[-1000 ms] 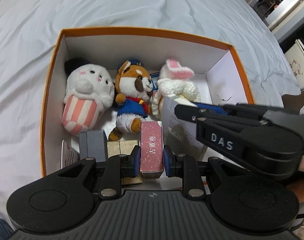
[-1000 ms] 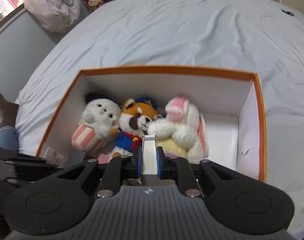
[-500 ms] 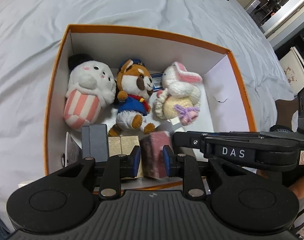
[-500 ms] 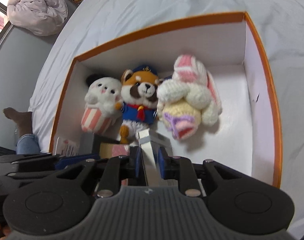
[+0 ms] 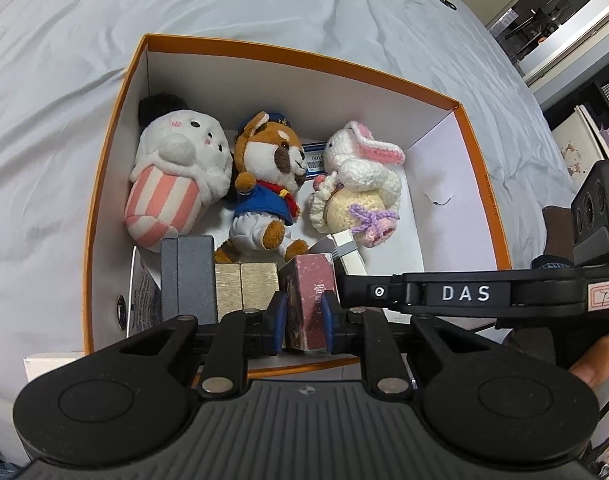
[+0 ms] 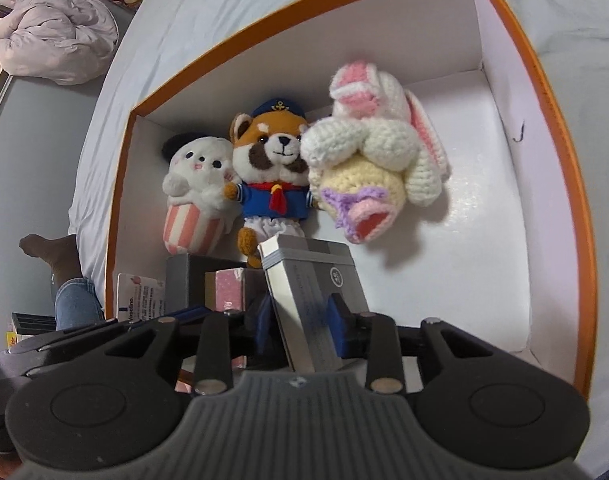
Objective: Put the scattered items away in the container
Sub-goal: 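Lower the notebook and maroon box into the box and open both tools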
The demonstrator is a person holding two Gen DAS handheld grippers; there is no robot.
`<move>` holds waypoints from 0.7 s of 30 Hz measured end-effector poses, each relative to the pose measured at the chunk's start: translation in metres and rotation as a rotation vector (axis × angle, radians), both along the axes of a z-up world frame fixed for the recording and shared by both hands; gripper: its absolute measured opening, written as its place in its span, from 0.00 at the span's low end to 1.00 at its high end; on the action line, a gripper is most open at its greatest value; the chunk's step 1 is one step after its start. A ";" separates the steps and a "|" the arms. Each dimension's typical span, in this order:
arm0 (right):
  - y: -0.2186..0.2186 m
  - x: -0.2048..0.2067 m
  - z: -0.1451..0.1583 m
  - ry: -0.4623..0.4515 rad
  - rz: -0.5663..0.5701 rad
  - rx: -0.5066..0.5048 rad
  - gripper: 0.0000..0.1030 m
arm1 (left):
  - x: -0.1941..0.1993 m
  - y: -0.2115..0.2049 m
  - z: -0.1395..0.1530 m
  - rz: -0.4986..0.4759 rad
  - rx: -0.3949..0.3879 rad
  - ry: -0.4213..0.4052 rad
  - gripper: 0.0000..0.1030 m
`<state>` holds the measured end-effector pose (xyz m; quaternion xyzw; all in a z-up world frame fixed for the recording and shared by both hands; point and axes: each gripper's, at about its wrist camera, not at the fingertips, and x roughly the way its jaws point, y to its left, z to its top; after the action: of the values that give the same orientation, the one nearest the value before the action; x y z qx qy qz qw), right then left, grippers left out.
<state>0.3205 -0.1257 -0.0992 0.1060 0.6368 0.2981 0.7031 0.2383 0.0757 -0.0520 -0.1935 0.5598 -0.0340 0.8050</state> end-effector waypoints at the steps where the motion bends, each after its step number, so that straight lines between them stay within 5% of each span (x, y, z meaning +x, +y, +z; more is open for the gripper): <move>1: -0.001 0.000 0.001 -0.002 0.003 0.000 0.34 | 0.000 0.000 0.000 0.002 -0.003 -0.002 0.19; 11: -0.001 0.001 0.019 -0.064 0.101 -0.035 0.29 | 0.000 0.002 0.002 0.014 -0.007 -0.012 0.18; 17: -0.001 -0.002 0.043 -0.237 0.262 -0.064 0.28 | -0.002 0.003 0.007 0.010 0.027 -0.030 0.18; 21: 0.007 -0.003 0.037 -0.344 0.413 -0.183 0.24 | -0.001 0.000 0.005 -0.005 0.038 -0.022 0.18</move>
<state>0.3175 -0.1187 -0.0617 -0.1421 0.5408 0.3898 0.7317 0.2369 0.0762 -0.0466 -0.1761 0.5521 -0.0275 0.8145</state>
